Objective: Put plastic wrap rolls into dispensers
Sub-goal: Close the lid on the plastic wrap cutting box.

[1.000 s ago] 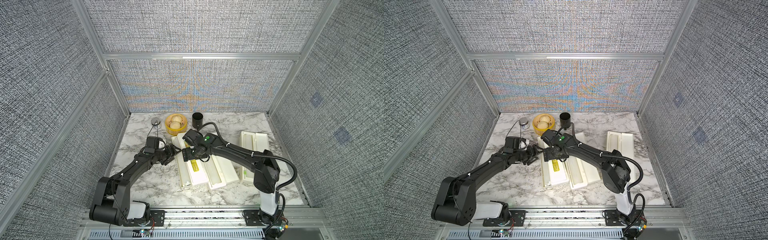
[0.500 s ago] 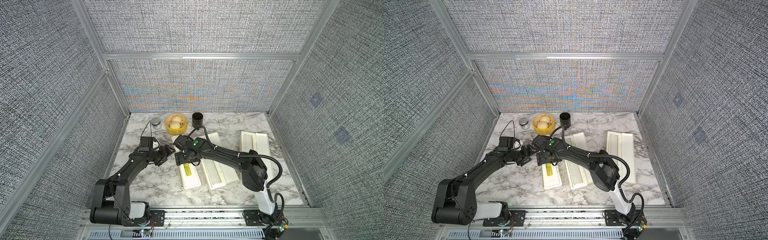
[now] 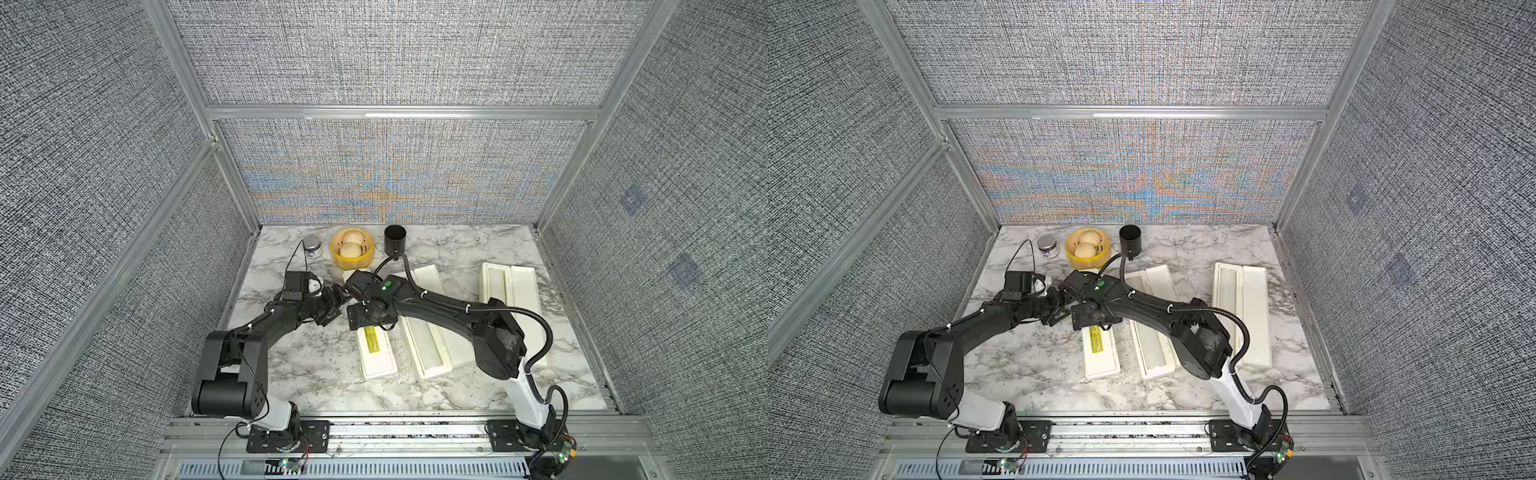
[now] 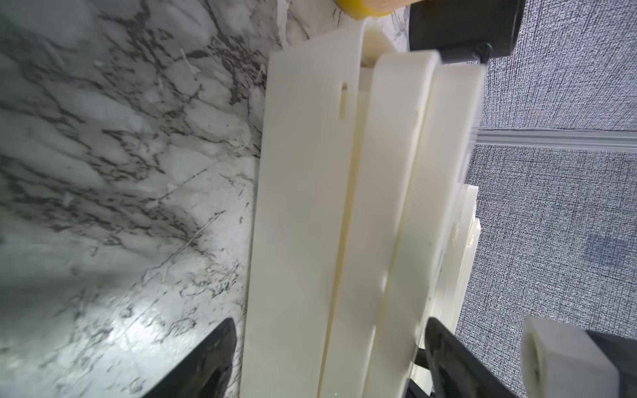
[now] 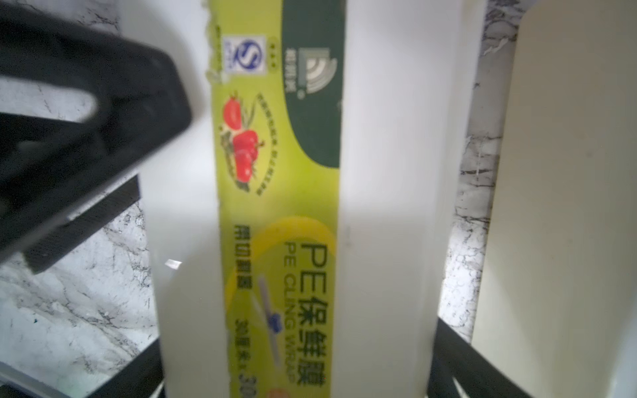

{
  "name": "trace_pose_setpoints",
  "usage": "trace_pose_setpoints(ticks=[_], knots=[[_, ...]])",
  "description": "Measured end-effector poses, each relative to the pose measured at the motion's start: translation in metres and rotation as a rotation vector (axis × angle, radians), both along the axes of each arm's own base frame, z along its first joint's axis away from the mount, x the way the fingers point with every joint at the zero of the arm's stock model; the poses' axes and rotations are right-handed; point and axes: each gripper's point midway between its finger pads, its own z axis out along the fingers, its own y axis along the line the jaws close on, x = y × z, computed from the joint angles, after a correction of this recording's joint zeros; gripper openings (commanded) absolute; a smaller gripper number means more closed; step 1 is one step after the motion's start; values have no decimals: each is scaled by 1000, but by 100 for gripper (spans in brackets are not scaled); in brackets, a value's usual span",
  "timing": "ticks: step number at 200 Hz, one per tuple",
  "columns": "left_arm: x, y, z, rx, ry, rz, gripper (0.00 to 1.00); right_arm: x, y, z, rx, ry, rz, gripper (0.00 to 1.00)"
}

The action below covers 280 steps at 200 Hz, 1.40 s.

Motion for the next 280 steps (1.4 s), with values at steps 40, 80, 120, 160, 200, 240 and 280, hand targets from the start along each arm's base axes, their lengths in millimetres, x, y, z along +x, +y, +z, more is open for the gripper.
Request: trace_pose_setpoints(ticks=[40,80,120,160,200,240,280], knots=[[4,-8,-7,-50,-1,-20,80,0,3,1,16,8,5,99],[10,-10,-8,-64,-22,-27,76,-3,3,14,41,3,37,99],[18,-14,-11,-82,-52,-45,72,-7,-2,22,46,-4,57,99],[22,-15,-13,-92,-70,-55,73,-21,-20,39,48,-24,128,99],[25,-15,-13,-90,-82,-62,73,-64,-50,55,49,-36,328,99],[26,-15,-12,-84,-89,-68,73,-125,-68,25,16,25,559,95],[25,-14,-11,-72,-87,-69,73,-145,-68,5,-7,14,653,91]])
